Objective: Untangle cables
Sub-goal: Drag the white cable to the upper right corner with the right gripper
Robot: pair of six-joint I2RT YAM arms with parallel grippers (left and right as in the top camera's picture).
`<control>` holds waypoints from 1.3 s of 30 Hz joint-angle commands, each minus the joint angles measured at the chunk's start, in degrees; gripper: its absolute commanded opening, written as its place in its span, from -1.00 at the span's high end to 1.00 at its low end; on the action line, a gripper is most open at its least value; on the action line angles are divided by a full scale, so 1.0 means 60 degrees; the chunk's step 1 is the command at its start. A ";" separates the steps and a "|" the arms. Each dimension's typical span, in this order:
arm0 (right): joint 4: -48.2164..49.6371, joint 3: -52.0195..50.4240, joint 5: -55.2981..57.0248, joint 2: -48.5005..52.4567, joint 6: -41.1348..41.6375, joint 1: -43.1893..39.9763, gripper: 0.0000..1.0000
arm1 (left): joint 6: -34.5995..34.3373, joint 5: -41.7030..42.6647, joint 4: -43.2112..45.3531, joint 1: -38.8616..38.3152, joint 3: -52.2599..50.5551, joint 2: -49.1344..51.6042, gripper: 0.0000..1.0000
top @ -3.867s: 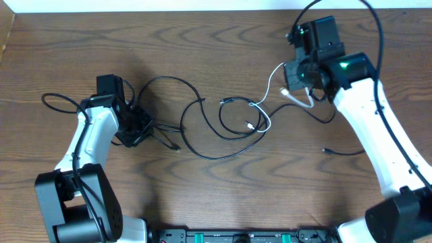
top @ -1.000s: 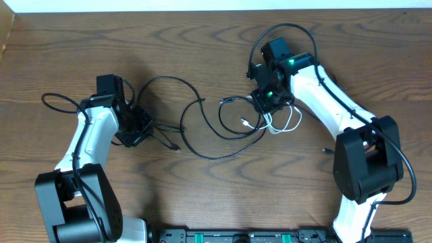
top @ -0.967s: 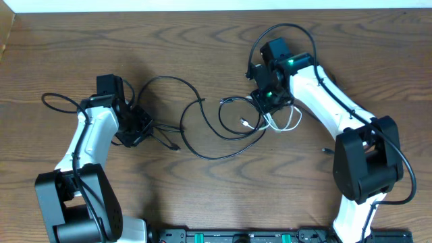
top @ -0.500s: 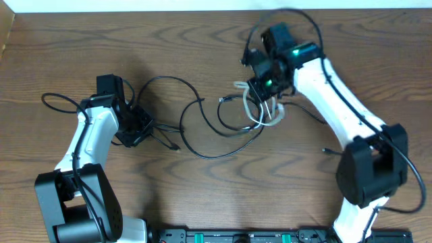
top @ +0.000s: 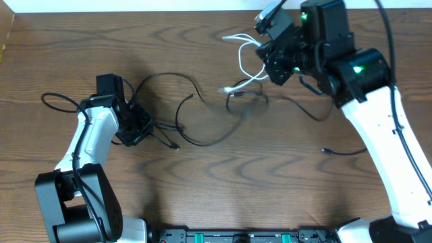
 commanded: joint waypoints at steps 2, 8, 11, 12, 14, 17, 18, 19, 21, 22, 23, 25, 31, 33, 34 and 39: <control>0.0186 0.0164 0.1530 -0.0124 -0.0200 0.0004 0.98 | 0.0062 -0.0142 -0.0004 -0.0015 -0.0091 0.0120 0.83; 0.0208 0.0149 0.3031 0.0197 -0.0193 -0.0266 0.98 | 0.0062 -0.0138 -0.0004 -0.0015 -0.0091 0.0120 0.83; 0.0233 0.0149 0.3603 0.0459 -0.0189 -0.0667 0.98 | 0.0062 -0.0135 -0.0007 -0.0015 -0.0091 0.0120 0.82; 0.0240 0.0149 0.3719 0.0539 -0.0189 -0.0794 0.98 | 0.0062 -0.0135 -0.0004 -0.0015 -0.0091 0.0120 0.82; 0.0259 0.0149 0.3912 0.0718 -0.0175 -0.1133 0.98 | 0.0062 -0.0135 -0.0007 -0.0015 -0.0091 0.0120 0.83; 0.0266 0.0149 0.3960 0.1060 -0.0007 -0.1752 0.98 | 0.0062 -0.0135 -0.0007 -0.0015 -0.0091 0.0120 0.83; 0.0266 0.0149 0.3960 0.1217 0.0131 -0.2018 0.98 | 0.0062 -0.0135 -0.0007 -0.0015 -0.0091 0.0120 0.82; 0.0270 0.0149 0.3960 0.1344 0.0295 -0.2211 0.98 | 0.0062 -0.0135 -0.0007 -0.0015 -0.0091 0.0120 0.82; 0.0273 0.0149 0.3963 0.1683 0.0616 -0.2743 0.98 | 0.0062 -0.0135 -0.0004 -0.0015 -0.0091 0.0120 0.83; 0.0284 0.0149 0.3963 0.1843 0.0772 -0.2998 0.98 | 0.0062 -0.0135 -0.0004 -0.0015 -0.0091 0.0120 0.82; 0.0291 0.0149 0.3963 0.1982 0.0951 -0.3217 0.98 | 0.0062 -0.0135 -0.0004 -0.0015 -0.0091 0.0120 0.83; 0.0302 0.0149 0.3960 0.2335 0.1606 -0.3825 0.98 | 0.0062 -0.0138 -0.0007 -0.0015 -0.0091 0.0120 0.83; -0.0058 0.0149 0.3949 0.3217 0.3432 -0.5384 0.98 | 0.0062 -0.0138 0.0000 -0.0015 -0.0091 0.0120 0.82; -0.0219 0.0149 0.3949 0.3519 0.3687 -0.5869 0.98 | 0.0062 -0.0138 0.0000 -0.0015 -0.0091 0.0120 0.83; -0.0288 0.0149 0.3949 0.3701 0.3865 -0.6153 0.98 | 0.0062 -0.0138 -0.0004 -0.0015 -0.0091 0.0120 0.82; -0.0543 0.0149 0.3887 0.4404 0.4630 -0.7198 0.98 | 0.0062 -0.0138 -0.0004 -0.0015 -0.0091 0.0120 0.82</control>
